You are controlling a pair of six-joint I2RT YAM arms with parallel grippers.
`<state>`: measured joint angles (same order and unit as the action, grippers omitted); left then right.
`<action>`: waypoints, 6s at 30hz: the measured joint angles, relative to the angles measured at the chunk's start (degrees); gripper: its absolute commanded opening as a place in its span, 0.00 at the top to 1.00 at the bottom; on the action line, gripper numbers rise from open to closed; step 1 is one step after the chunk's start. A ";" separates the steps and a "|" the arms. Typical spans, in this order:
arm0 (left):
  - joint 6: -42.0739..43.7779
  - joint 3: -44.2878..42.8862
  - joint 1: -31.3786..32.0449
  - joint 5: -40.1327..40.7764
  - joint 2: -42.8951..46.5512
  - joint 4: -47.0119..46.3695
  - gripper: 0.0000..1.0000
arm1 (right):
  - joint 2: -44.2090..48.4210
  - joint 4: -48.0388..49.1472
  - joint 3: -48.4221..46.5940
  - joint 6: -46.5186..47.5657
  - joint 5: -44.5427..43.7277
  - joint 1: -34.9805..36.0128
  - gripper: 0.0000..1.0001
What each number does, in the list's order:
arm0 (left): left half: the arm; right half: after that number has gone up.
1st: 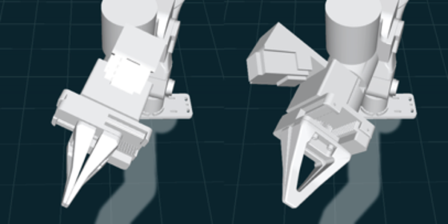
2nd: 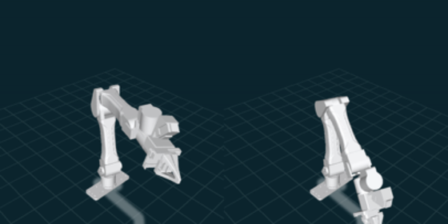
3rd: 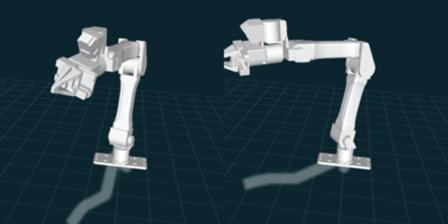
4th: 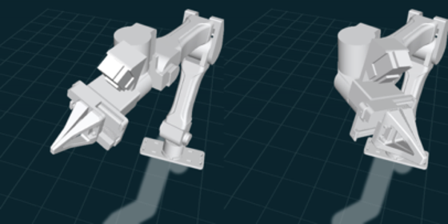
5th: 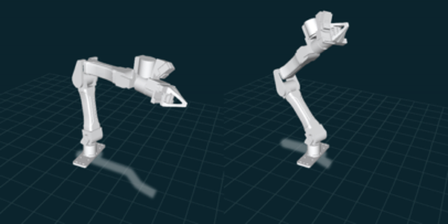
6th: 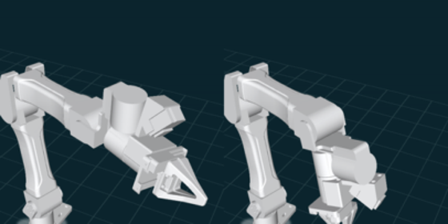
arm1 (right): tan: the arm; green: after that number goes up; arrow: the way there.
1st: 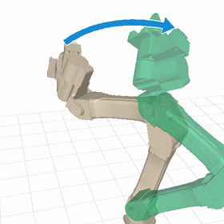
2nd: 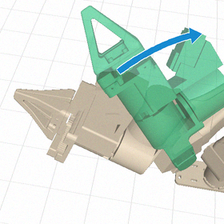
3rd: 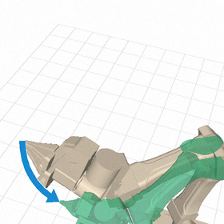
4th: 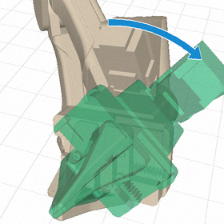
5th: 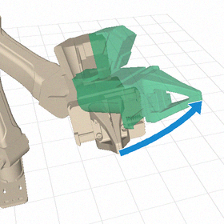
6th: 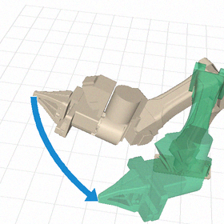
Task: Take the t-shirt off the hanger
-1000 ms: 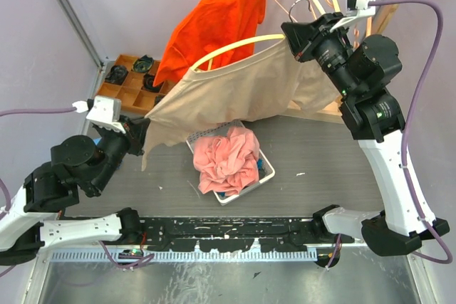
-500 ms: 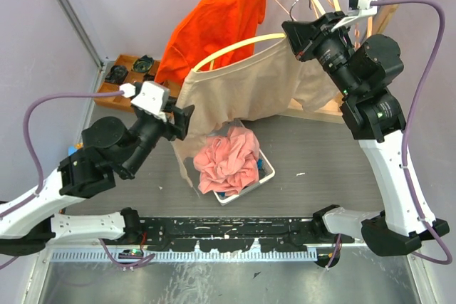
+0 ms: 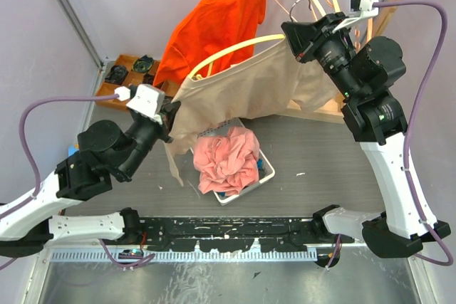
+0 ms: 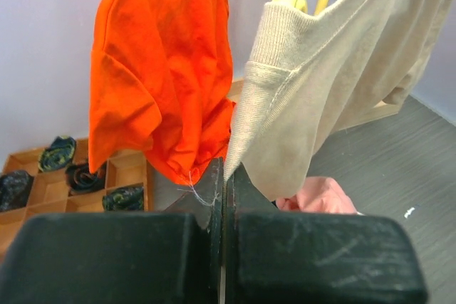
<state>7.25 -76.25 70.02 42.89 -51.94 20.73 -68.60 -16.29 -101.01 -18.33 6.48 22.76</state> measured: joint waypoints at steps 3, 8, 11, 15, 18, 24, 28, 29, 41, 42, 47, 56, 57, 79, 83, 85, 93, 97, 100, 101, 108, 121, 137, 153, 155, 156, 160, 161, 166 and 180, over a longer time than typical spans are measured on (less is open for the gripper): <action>-3.26 2.95 0.00 -0.26 3.21 1.44 1.00 | 0.00 0.02 0.15 -0.70 0.28 0.09 0.99; -8.72 10.38 0.00 -0.83 7.30 3.93 1.00 | 0.00 0.09 0.44 -2.56 1.22 0.46 0.99; -10.60 12.04 0.02 -1.51 7.17 4.63 0.97 | 0.00 0.09 0.52 -3.02 2.01 0.50 0.99; -11.41 11.45 0.00 -2.10 6.14 5.35 0.53 | 0.00 0.48 0.63 -2.99 2.54 0.48 0.99; -11.15 9.31 -0.02 -2.43 4.83 6.82 0.32 | 0.00 1.77 0.63 -2.75 2.49 0.17 0.99; -9.01 1.68 0.00 -5.86 3.80 6.91 0.14 | 0.00 1.99 0.61 -1.53 2.40 -0.07 1.00; -6.97 -1.57 -0.02 -7.61 4.85 6.12 0.03 | 0.00 1.31 0.61 -0.57 2.40 -0.07 0.99; -6.12 -2.56 0.00 -8.24 5.05 6.14 0.02 | 0.00 1.09 0.61 -0.28 2.40 -0.07 0.99; 1.11 -22.25 0.00 -14.08 -8.46 11.41 0.02 | -0.02 -1.33 0.13 2.38 3.32 -0.07 0.99; 1.44 -23.19 0.00 -14.40 -9.70 12.17 0.02 | -0.02 -1.57 0.04 2.64 3.56 -0.07 0.99; 2.32 -27.45 0.00 -15.17 -14.51 16.65 0.02 | -0.17 -2.84 -0.17 3.69 5.33 -0.07 0.99; 1.79 -33.00 -1.05 -16.61 -19.43 21.44 0.01 | -1.16 -5.99 -1.33 5.68 8.87 -0.07 0.99; 1.55 -33.77 -1.44 -17.20 -19.89 22.08 0.01 | -1.16 -6.23 -1.33 5.90 9.18 -0.07 0.99; -5.03 -36.13 -3.56 -23.85 -25.24 27.43 0.15 | -1.16 -10.91 -1.62 8.13 12.68 -0.07 0.99; -5.68 -36.13 -3.56 -23.52 -25.24 28.24 0.21 | -1.16 -12.13 -1.60 8.76 12.72 -0.07 0.99; -5.92 -36.11 -3.56 -23.37 -25.24 28.48 0.22 | -1.16 -12.57 -1.51 9.07 12.72 -0.07 1.00; -6.75 -35.82 -3.56 -22.84 -25.49 29.27 0.29 | -1.16 -12.98 -1.18 10.08 12.72 0.00 0.99; -7.43 -35.82 -3.56 -22.84 -26.32 29.88 0.34 | -1.16 -13.25 -1.18 10.58 12.70 0.07 0.99; -7.80 -35.52 -3.56 -22.84 -26.75 29.68 0.38 | -1.16 -13.70 -1.18 10.73 12.70 0.31 0.99; -7.96 -34.75 -3.56 -22.82 -26.60 29.07 0.38 | -1.16 -13.84 -1.18 10.78 12.70 0.35 0.99; -8.33 -27.08 -3.56 -22.43 -24.02 22.82 0.45 | -1.16 -14.23 -1.03 11.10 12.66 0.37 0.99; -8.39 -20.41 -3.61 -21.94 -17.75 12.63 0.51 | -1.18 -14.23 -0.55 11.08 12.70 0.37 0.99; -8.35 -19.87 -3.65 -21.86 -18.16 10.14 0.73 | -1.18 -14.19 -0.55 10.86 12.72 0.37 0.99; -7.89 -19.87 -3.72 -22.25 -20.50 8.96 0.93 | -1.20 -14.14 -0.55 10.84 12.70 0.39 0.99; -7.74 -19.87 -3.63 -22.34 -20.50 8.98 1.00 | -1.25 -14.14 -0.55 10.84 12.70 0.39 0.99; -7.67 -19.87 -3.67 -22.27 -20.50 9.01 1.00 | -1.25 -14.12 -0.55 10.84 12.70 0.37 0.99; -7.63 -19.87 -3.65 -22.34 -20.50 8.96 1.00 | -1.31 -14.05 -0.55 10.84 12.68 0.39 0.87; -7.63 -19.87 -3.65 -22.34 -20.50 8.92 1.00 | -1.31 -14.01 -0.55 10.84 12.66 0.39 0.83; -7.50 -19.87 -3.67 -22.21 -20.48 9.20 1.00 | -1.29 -13.29 -0.55 9.99 12.46 0.39 0.61; -6.19 -18.93 -3.87 -22.58 -14.14 12.74 1.00 | -1.22 -10.34 -0.68 1.64 11.67 1.73 0.49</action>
<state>1.06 -95.18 66.15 20.32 -66.08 33.47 -69.82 -26.63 -101.69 -16.69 18.15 24.49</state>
